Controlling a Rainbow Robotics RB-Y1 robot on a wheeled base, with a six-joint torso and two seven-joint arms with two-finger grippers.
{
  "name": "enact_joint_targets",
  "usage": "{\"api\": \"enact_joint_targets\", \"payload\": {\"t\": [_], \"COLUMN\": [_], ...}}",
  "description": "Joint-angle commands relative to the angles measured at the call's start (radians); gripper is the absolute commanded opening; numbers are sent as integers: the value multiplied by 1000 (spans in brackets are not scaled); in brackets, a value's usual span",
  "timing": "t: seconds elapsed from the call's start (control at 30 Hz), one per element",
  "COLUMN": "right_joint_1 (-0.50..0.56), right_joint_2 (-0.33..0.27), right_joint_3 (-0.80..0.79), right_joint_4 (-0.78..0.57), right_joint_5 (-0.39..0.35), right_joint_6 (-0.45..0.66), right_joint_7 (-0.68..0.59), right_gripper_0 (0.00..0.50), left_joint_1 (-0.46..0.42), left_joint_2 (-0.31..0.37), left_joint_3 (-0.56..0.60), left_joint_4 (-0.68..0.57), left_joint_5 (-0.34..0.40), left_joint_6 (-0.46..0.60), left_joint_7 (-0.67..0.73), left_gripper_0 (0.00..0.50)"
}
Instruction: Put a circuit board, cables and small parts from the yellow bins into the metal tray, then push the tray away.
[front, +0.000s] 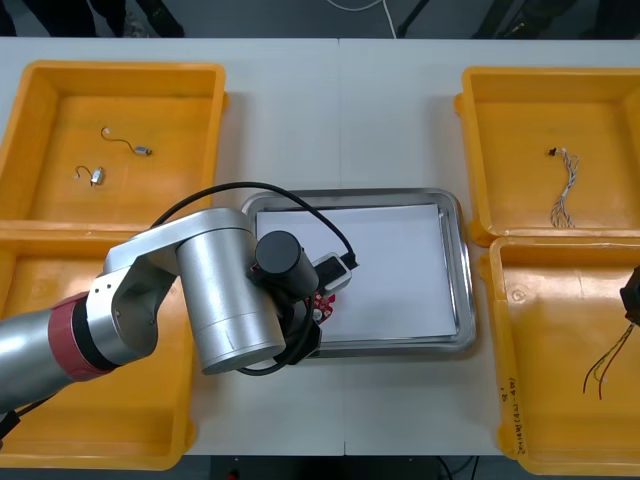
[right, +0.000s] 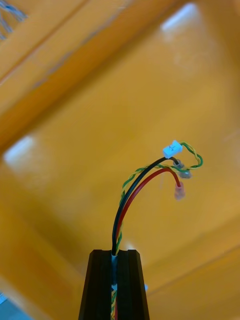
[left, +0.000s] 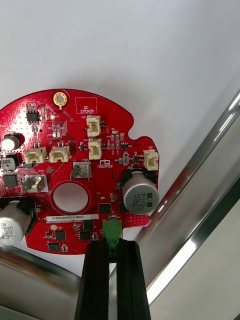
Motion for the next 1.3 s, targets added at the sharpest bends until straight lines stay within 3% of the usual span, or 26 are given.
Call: {"api": "enact_joint_targets", "payload": {"t": [0.03, 0.4, 0.63, 0.7, 0.73, 0.83, 1.3], "right_joint_1": [-50, -118, -165, -176, -191, -224, -383], "right_joint_2": [-81, -193, -256, -268, -284, -299, -302], "right_joint_3": [-34, -28, 31, 49, 75, 120, 294], "right_joint_4": [-61, -96, -99, -98, -95, -93, -55], "right_joint_5": [-104, -317, -330, -330, -334, -345, -368], "right_joint_6": [6, 6, 6, 6, 6, 6, 6], "right_joint_7": [59, 126, 266, 283, 291, 294, 294], "right_gripper_0": [0, 0, 0, 0, 0, 0, 0], "left_joint_1": [-38, -36, -35, -35, -35, -35, -36], "left_joint_2": [34, 43, 43, 43, 43, 43, 43], "left_joint_3": [-26, -26, -26, -26, -26, -26, -26], "left_joint_4": [-4, -4, -4, -4, -4, -4, -6], "left_joint_5": [-13, -13, -12, -12, -13, -13, -12], "left_joint_6": [-24, -24, -28, -30, -30, -33, -42], "left_joint_7": [91, 92, 97, 100, 103, 108, 122], "left_gripper_0": [0, 0, 7, 74, 379, 500, 500]}}
